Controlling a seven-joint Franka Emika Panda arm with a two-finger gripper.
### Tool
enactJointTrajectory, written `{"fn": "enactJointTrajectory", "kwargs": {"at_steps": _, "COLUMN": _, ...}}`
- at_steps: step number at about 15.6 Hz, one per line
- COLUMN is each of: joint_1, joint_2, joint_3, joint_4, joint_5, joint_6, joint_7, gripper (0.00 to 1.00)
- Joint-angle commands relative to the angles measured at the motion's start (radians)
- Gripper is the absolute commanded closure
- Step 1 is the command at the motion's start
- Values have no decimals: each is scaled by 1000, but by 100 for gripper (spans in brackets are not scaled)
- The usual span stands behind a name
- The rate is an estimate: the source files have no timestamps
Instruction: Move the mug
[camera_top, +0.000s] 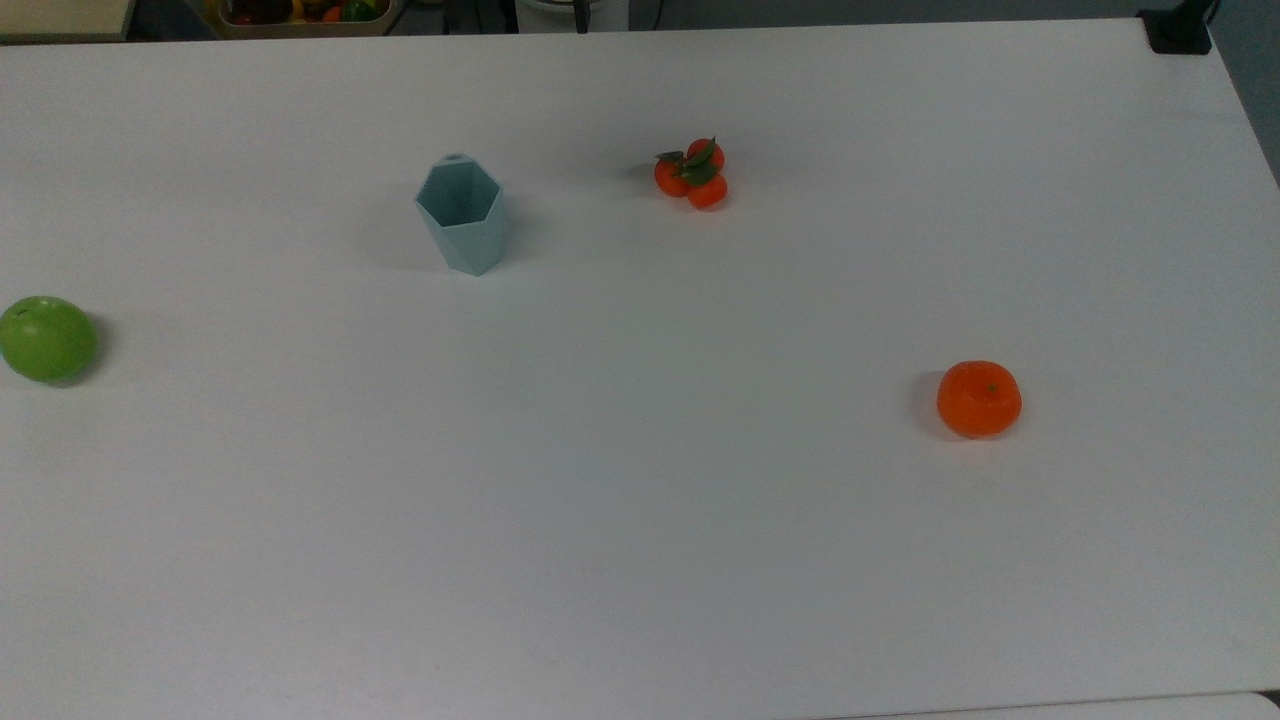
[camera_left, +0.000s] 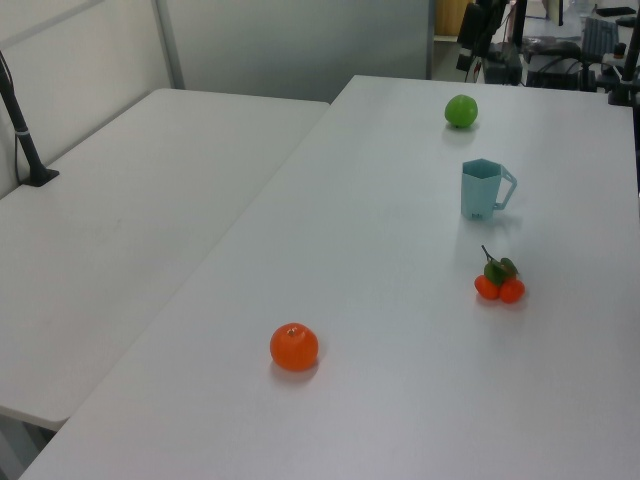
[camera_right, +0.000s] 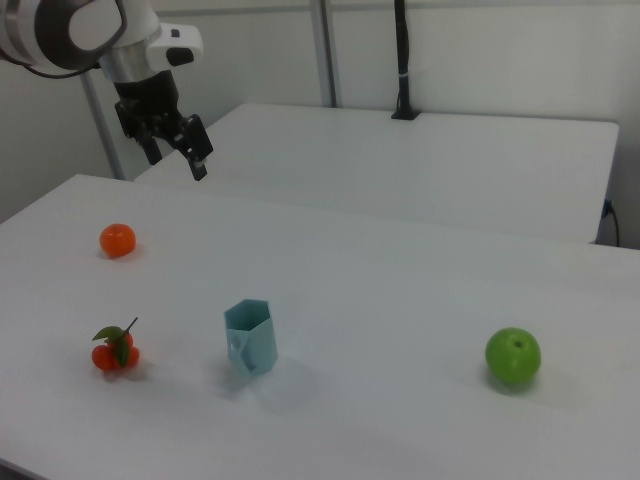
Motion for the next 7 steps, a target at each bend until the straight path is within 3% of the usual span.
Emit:
{"fn": "enactJointTrajectory", "kwargs": {"at_steps": 1, "joint_1": 4, "joint_2": 9, "joint_3": -10, "joint_4": 9, "joint_5": 0, "joint_6": 12, "joint_7": -128, "gripper": 0}}
{"fn": "enactJointTrajectory", "kwargs": {"at_steps": 7, "joint_1": 4, "joint_2": 9, "joint_3": -10, "joint_4": 0, "joint_5": 11, "joint_6": 24, "joint_7": -118, "gripper": 0}}
